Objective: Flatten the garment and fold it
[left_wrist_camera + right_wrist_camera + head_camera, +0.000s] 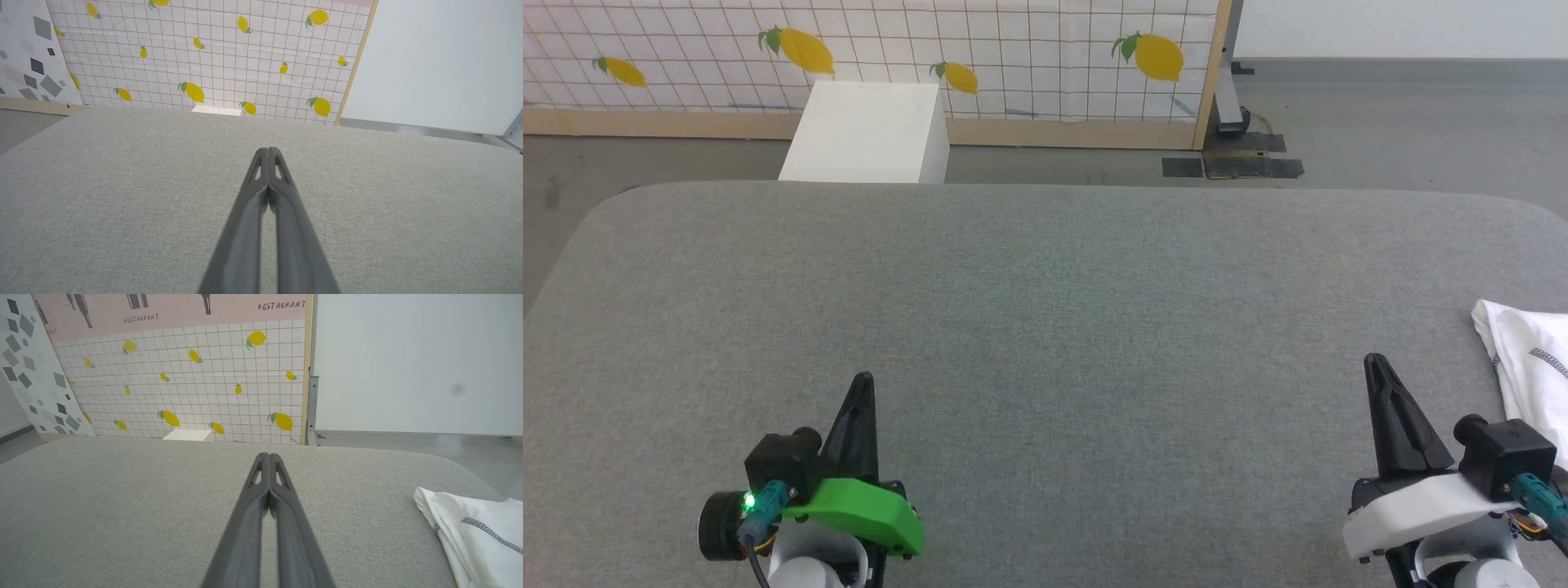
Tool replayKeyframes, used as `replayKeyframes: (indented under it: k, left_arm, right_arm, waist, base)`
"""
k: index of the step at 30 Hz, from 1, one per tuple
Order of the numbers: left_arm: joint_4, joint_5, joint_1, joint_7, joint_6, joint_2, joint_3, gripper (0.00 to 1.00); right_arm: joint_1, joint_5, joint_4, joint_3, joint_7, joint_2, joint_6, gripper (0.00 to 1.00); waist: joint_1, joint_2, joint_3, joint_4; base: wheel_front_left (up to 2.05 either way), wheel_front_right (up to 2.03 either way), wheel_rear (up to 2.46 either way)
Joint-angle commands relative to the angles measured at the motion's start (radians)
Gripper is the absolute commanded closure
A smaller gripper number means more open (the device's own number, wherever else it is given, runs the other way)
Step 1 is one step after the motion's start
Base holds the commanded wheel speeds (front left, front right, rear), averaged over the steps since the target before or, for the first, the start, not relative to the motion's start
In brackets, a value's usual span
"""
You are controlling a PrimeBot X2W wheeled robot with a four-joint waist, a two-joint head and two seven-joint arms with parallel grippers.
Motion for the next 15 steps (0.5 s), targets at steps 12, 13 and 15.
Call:
replayKeyframes:
  k: [12, 13, 15]
  left_arm:
    - [-0.029, 0.036, 0.013, 0.028, 0.003, -0.002, 0.012, 1.00]
    - [-0.031, 0.038, 0.014, 0.030, 0.004, -0.002, 0.013, 1.00]
    - [-0.034, 0.041, 0.015, 0.034, 0.004, -0.002, 0.014, 1.00]
  right_arm:
    - [-0.005, -0.022, -0.003, 0.008, 0.015, 0.002, 0.000, 1.00]
    - [-0.005, -0.023, -0.003, 0.009, 0.016, 0.002, 0.000, 1.00]
    - [-0.006, -0.024, -0.003, 0.010, 0.018, 0.002, 0.000, 1.00]
  waist:
    - [0.0000, 0.0000, -0.002, -0.003]
    - [0.0000, 0.0000, -0.002, -0.003]
    - [0.0000, 0.0000, -0.003, -0.003]
  base:
    - [0.00, 0.00, 0.00]
    - [0.00, 0.00, 0.00]
    - [0.00, 0.00, 0.00]
